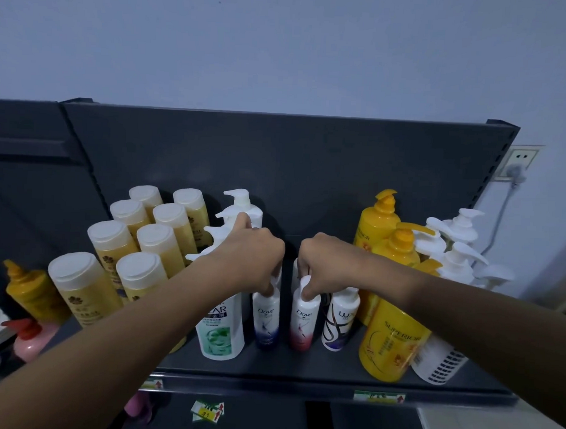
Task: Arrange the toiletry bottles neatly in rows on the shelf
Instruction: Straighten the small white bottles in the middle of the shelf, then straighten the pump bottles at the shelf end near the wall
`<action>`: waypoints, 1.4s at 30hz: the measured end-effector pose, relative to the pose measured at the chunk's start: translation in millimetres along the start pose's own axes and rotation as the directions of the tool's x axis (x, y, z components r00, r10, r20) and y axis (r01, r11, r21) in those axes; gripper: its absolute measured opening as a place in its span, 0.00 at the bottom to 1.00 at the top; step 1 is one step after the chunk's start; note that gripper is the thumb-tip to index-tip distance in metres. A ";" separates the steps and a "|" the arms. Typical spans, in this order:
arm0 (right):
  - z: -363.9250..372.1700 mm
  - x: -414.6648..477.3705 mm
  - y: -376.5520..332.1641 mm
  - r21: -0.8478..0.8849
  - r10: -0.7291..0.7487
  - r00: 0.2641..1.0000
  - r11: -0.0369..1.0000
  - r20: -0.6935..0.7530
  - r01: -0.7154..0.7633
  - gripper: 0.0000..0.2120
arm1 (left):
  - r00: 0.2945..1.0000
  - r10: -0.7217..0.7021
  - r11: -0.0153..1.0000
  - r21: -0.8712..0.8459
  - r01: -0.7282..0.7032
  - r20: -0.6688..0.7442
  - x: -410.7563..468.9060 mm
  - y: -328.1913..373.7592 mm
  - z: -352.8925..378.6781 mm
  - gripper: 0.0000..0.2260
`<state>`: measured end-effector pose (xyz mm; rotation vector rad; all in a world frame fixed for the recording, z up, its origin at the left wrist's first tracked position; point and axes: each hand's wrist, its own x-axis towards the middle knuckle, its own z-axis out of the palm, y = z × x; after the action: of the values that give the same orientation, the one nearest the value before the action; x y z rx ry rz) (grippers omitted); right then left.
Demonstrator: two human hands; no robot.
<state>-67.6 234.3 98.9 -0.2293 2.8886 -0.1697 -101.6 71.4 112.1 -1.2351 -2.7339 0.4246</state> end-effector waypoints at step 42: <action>-57.2 -55.6 168.9 -0.076 0.044 0.994 0.996 -0.101 -0.052 0.12 | 0.995 0.088 0.892 -0.441 -0.101 -0.051 54.5 157.8 -61.5 0.46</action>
<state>-52.1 414.9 144.2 -0.1691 3.0000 -0.0603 -11.3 224.3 123.1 -1.4574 -2.8455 -0.2321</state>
